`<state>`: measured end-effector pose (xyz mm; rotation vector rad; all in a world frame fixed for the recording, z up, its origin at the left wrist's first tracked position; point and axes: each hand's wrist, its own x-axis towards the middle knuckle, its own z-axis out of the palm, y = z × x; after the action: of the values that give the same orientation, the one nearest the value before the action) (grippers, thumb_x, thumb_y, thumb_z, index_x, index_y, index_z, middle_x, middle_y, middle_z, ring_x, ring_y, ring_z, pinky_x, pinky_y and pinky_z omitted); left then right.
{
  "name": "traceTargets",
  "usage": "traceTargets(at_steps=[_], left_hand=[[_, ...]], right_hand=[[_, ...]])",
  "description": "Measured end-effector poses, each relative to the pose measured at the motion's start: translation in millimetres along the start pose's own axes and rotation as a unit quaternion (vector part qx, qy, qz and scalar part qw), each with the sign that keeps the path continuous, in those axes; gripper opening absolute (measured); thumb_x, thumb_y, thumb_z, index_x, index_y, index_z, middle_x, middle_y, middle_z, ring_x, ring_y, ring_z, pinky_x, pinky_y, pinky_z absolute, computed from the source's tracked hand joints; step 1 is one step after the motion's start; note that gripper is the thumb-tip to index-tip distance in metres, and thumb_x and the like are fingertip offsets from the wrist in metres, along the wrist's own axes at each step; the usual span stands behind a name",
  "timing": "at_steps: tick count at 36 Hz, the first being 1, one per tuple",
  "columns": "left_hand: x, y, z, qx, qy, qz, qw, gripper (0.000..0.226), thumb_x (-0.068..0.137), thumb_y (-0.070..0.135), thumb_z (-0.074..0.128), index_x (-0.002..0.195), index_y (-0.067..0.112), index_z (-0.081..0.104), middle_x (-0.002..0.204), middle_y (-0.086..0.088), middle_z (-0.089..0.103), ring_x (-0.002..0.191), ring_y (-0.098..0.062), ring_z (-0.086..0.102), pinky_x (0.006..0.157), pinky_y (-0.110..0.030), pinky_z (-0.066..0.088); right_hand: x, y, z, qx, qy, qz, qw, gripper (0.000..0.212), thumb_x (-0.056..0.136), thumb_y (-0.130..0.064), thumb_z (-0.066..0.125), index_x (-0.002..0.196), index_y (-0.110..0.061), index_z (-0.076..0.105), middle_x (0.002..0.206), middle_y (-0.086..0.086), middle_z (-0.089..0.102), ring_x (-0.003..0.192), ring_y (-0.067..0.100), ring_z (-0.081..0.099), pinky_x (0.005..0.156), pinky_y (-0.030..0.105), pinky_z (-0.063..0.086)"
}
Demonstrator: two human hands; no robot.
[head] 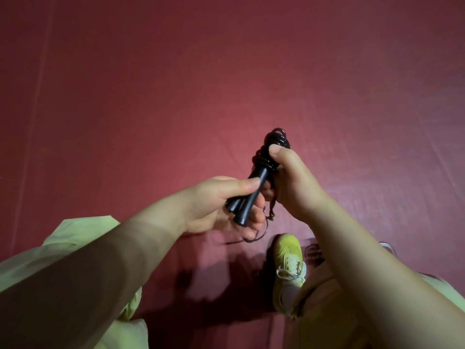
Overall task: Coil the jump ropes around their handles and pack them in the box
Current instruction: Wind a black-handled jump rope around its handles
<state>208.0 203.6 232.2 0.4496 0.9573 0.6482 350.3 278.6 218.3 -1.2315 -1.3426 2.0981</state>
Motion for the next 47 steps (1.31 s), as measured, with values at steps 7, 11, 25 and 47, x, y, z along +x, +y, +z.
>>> traceTargets(at_steps=[7,11,25,47], left_hand=[[-2,6,2,-0.067,-0.016,0.034,0.997,0.025,0.077,0.031,0.054,0.066,0.019,0.072,0.059,0.002,0.055,0.048,-0.011,0.055,0.052,-0.031,0.057],[1,8,-5,-0.002,0.047,0.024,0.999,0.020,0.078,0.031,0.056,0.083,0.011,0.056,0.057,0.002,0.055,0.047,-0.011,0.054,0.044,-0.024,0.050],[17,-2,-20,0.309,0.207,0.020,0.928,0.014,0.097,0.026,0.053,0.089,0.015,0.054,0.066,0.001,0.067,0.058,-0.016,0.066,0.049,-0.025,0.043],[1,2,-4,-0.063,0.012,-0.052,0.997,0.062,0.069,0.067,0.041,0.091,0.014,0.066,0.062,-0.003,0.057,0.050,-0.015,0.054,0.056,-0.028,0.049]], right_hand=[[2,-4,-7,0.001,-0.027,-0.030,0.999,0.063,0.065,-0.068,0.051,0.079,-0.007,0.052,0.059,0.005,0.043,0.052,0.018,0.036,0.052,0.030,0.030],[1,-5,-8,-0.088,-0.005,-0.001,0.996,0.071,0.069,-0.075,0.049,0.084,-0.006,0.058,0.071,0.014,0.044,0.052,0.018,0.037,0.052,0.032,0.031],[-1,5,-9,-0.161,0.024,0.085,0.983,0.048,0.102,-0.043,0.040,0.086,-0.005,0.064,0.058,-0.001,0.056,0.045,0.010,0.048,0.046,0.024,0.040],[3,0,-1,-0.074,0.012,-0.022,0.997,0.055,0.083,-0.062,0.049,0.071,-0.008,0.053,0.055,0.003,0.048,0.055,0.022,0.042,0.058,0.035,0.032]])
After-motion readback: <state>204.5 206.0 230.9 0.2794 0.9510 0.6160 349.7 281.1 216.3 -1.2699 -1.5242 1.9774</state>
